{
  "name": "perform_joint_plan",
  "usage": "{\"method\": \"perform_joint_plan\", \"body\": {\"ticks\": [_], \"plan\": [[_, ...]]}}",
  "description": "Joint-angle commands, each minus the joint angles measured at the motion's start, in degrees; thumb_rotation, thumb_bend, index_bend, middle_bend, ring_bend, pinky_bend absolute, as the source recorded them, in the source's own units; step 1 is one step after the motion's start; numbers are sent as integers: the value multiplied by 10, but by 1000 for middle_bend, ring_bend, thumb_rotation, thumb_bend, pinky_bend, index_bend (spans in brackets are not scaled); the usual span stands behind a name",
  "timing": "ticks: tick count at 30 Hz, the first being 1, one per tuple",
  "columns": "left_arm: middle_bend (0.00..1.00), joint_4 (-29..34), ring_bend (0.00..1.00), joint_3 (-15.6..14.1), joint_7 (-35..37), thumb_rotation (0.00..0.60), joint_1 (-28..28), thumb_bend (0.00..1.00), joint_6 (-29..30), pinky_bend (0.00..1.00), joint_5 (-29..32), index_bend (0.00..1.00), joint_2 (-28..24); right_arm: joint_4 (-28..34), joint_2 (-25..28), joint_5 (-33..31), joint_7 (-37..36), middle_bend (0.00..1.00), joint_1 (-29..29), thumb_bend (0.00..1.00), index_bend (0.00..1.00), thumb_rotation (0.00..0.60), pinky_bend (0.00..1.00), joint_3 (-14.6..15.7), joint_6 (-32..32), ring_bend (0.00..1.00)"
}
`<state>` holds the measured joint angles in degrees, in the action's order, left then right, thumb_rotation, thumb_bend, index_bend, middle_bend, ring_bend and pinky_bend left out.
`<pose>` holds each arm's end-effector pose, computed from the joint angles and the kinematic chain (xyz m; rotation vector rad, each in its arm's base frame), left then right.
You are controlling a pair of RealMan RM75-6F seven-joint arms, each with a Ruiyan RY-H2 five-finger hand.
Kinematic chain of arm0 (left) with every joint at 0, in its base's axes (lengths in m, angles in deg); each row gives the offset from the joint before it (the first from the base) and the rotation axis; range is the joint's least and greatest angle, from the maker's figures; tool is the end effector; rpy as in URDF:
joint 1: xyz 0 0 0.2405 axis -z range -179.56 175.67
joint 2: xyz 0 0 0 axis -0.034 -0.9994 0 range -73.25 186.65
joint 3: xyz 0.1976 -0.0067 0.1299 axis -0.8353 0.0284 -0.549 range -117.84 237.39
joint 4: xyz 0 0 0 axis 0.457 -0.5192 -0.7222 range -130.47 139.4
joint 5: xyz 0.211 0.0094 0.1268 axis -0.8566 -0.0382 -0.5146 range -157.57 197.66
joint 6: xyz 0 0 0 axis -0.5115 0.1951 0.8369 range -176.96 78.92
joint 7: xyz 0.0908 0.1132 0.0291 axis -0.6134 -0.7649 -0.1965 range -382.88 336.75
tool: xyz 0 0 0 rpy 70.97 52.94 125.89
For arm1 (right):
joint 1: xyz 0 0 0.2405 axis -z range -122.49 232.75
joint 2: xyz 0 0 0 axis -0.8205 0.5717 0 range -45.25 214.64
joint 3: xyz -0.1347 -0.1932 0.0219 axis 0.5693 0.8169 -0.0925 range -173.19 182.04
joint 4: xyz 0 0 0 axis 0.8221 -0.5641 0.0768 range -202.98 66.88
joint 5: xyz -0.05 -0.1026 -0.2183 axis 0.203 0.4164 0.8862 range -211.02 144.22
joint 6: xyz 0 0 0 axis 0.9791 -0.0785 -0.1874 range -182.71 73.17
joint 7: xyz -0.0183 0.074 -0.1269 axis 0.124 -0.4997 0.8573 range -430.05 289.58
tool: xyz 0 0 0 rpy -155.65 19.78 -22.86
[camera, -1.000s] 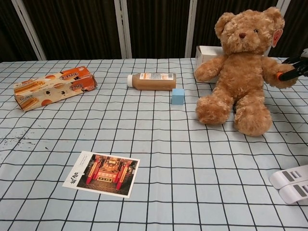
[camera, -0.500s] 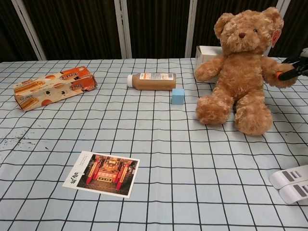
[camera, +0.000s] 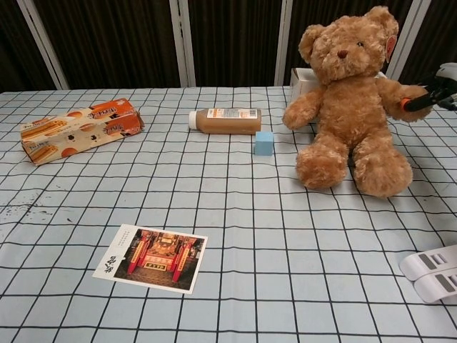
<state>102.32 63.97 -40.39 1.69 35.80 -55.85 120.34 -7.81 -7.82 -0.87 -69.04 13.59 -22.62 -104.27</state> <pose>-0.3126 0.1820 0.1206 -1.3062 -0.8351 -0.6421 -0.2480 -0.4437 0.0239 0.8962 -1.5015 1.0292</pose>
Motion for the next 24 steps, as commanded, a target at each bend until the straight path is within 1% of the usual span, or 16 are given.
{"method": "perform_joint_plan", "body": {"ticks": [1,6,9,13,16,19,24], "plan": [[0,0,0,0,-1,600,1,243,0,30,0,167,0,-30,-15,6,-4,498,-6,544,496,600,0,3,10,430],[0,0,0,0,-3,600,1,243,-1,30,2,167,1,-53,-27,28,-19,498,-17,547,496,600,0,-6,8,430],[0,0,0,1,-3,600,1,243,0,30,2,167,1,-62,-30,35,-14,498,-16,547,496,600,0,0,8,430],[0,0,0,0,-3,600,0,243,0,30,1,167,1,-87,-43,25,-3,498,-13,547,495,600,0,9,23,430],[0,1,0,0,-3,600,0,243,2,30,0,167,1,-102,-53,25,-5,498,-14,547,496,600,0,9,31,430],[0,0,0,0,-3,600,0,243,1,30,2,167,1,-102,-52,35,-12,498,-17,546,496,600,0,4,28,430],[0,0,0,0,-5,600,1,243,-1,30,3,167,2,-80,-42,50,-13,498,-17,548,484,600,0,-2,14,425]]}}
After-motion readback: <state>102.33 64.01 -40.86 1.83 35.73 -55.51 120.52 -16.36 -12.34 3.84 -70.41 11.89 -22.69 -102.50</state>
